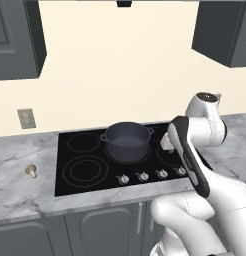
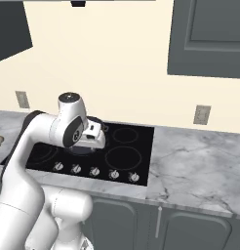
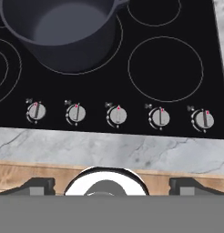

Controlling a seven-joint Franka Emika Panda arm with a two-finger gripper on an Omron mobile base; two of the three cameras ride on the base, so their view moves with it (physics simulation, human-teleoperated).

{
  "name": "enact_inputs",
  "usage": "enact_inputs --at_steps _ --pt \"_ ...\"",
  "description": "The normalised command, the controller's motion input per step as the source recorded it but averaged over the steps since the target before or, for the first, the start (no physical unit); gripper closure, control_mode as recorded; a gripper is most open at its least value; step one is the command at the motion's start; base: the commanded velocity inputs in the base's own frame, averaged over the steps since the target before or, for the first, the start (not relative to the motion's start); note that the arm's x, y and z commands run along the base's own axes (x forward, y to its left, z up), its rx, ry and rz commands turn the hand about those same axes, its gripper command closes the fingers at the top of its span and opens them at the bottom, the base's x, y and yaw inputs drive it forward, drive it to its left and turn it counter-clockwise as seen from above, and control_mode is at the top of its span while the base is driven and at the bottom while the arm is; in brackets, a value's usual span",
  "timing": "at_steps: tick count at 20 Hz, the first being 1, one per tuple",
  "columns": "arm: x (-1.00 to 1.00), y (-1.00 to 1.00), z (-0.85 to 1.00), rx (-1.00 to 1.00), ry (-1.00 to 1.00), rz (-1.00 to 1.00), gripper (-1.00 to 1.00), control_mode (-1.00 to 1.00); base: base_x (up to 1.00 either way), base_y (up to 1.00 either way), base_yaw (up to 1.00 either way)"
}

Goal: Turn on the burner for the pot on the stove. Wait thirty seconds for the pot to heat up. Then add the mushroom to the pot.

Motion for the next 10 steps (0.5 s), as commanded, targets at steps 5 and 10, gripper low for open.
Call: enact_inputs --at_steps 5,10 --pt "-0.11 0.0 -0.34 0.0 -0.01 0.0 -1.0 -1.0 0.0 0.0 0.0" --pt "-0.13 0.0 -0.37 0.0 0.0 0.0 -1.0 -1.0 0.0 0.0 0.0"
